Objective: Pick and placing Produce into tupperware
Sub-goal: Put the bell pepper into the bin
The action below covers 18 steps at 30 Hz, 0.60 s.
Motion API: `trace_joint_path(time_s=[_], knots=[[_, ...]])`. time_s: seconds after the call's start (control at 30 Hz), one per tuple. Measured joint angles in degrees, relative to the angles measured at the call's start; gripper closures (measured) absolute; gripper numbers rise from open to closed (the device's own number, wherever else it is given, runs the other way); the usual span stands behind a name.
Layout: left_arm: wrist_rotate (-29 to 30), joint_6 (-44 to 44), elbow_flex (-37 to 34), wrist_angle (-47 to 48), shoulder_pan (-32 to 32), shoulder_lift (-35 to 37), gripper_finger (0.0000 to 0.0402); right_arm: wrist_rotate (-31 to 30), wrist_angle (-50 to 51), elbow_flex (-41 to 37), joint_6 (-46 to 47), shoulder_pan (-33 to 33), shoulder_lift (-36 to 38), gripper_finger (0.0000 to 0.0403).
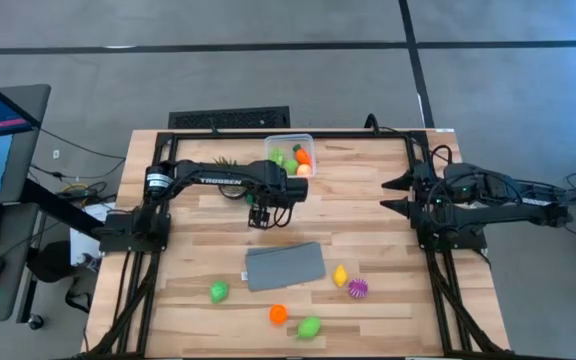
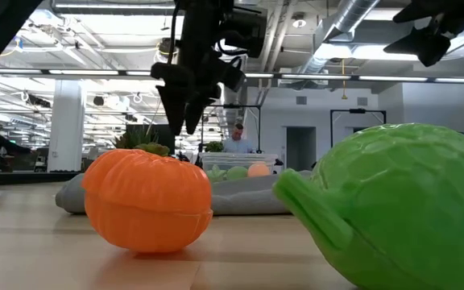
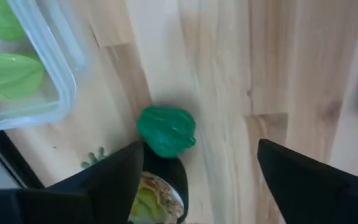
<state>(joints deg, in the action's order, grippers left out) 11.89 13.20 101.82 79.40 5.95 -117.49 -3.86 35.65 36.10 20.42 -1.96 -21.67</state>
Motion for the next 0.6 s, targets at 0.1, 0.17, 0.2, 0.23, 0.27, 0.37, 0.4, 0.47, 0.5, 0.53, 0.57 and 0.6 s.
trace_joint_path(time_s=[0.1,0.17,0.2,0.23,0.27,0.37,0.4,0.47,0.5,0.53,0.57,0.6], knots=[[-1.2,1.4,0.0,1.3,0.6,0.0,0.0065,0.0,0.1,0.0,-1.0,0.0,0.0,0.0081],[-1.1,3.1,0.0,2.3,0.7,0.0,0.0052,0.0,0.1,0.0,-1.4,0.0,0.0,0.0081],[-1.1,4.2,0.0,2.5,0.7,0.0,0.0047,0.0,0.1,0.0,-1.6,0.0,0.0,0.0081],[-1.2,5.0,0.0,2.5,0.8,0.0,0.0043,0.0,0.2,0.0,-1.9,0.0,0.0,0.0081],[-1.2,5.6,0.0,2.3,1.0,0.0,0.0039,0.0,0.3,0.0,-2.0,0.0,0.0,0.0081],[-1.8,6.6,0.0,1.9,2.2,0.0,0.0034,0.0,0.6,0.0,-2.3,0.0,0.0,0.0081],[-2.2,6.8,0.0,1.8,2.8,0.0,0.0034,0.0,0.6,0.0,-2.4,0.0,0.0,0.0081],[-2.2,7.4,0.0,1.4,3.6,0.0,0.0033,0.0,0.6,0.0,-2.4,0.0,0.0,0.0081],[-2.2,7.8,0.0,1.1,4.1,0.0,0.0033,0.0,0.6,0.0,-2.4,0.0,0.0,0.0081],[-2.2,8.1,0.0,0.7,4.4,0.0,0.0033,0.0,0.6,0.0,-2.5,0.0,0.0,0.0081],[-2.5,8.5,0.0,0.3,4.8,0.0,0.0033,0.0,0.6,0.0,-2.5,0.0,0.0,0.0081],[-2.6,8.9,0.0,0.0,5.1,0.0,0.0033,0.0,0.6,0.0,-2.6,0.0,0.0,0.0081]])
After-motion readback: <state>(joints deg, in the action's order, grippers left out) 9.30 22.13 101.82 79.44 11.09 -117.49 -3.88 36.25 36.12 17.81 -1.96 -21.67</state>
